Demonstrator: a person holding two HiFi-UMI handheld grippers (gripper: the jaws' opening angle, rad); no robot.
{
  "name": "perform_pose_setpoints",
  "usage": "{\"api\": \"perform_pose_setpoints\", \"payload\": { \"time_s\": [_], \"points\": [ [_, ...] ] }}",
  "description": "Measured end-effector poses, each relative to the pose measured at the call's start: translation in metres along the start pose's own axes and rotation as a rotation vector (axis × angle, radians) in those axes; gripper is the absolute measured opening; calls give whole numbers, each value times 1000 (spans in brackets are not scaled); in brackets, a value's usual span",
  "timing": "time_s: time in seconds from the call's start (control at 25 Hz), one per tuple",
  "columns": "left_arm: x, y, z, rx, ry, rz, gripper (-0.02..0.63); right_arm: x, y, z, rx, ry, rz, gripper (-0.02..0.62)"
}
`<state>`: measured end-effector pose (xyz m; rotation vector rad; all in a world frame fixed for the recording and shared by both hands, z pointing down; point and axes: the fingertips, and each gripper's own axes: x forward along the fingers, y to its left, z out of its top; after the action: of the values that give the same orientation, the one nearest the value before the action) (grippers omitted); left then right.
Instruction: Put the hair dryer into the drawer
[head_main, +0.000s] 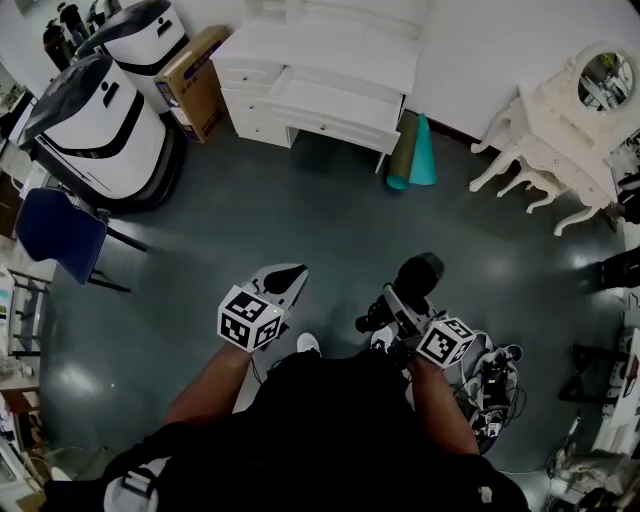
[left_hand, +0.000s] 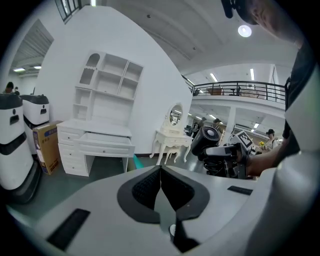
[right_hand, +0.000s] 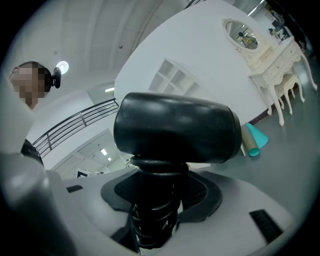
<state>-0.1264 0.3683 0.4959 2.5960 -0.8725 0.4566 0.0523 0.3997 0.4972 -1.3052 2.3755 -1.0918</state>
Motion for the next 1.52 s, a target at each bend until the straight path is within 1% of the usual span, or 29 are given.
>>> {"api": "perform_pose_setpoints", "payload": {
  "time_s": [0.16,0.32,0.48,0.6,0.8,0.92,1.16,1.28,1.36,1.52],
  "points": [
    [-7,8,-5,-38,-10,-9,11,6,8,-9,-4,17,-8,218],
    [-7,11,-5,-68,-25,-27,11,14,13,-9,-10,29,4,218],
    [-6,20,-5,-86,-34,-5,11,25,11,-5,-17,42,16,218],
    [-8,29,-9,-91,-22,16,11,40,7,-1,-12,47,31,218],
    [-3,60,-9,-110,-1,71,11,77,-4,14,-1,51,60,218],
    [17,76,8,-103,5,76,11,98,-14,35,-1,45,75,218],
    [82,104,74,-48,-25,53,11,137,-53,90,0,33,81,218],
    [115,118,104,-35,-35,54,11,157,-74,123,-1,29,90,218],
    [134,126,117,-35,-36,59,11,168,-87,141,-5,30,99,218],
    [172,140,132,-34,-14,58,11,186,-115,171,-6,27,101,218]
  ]
}}
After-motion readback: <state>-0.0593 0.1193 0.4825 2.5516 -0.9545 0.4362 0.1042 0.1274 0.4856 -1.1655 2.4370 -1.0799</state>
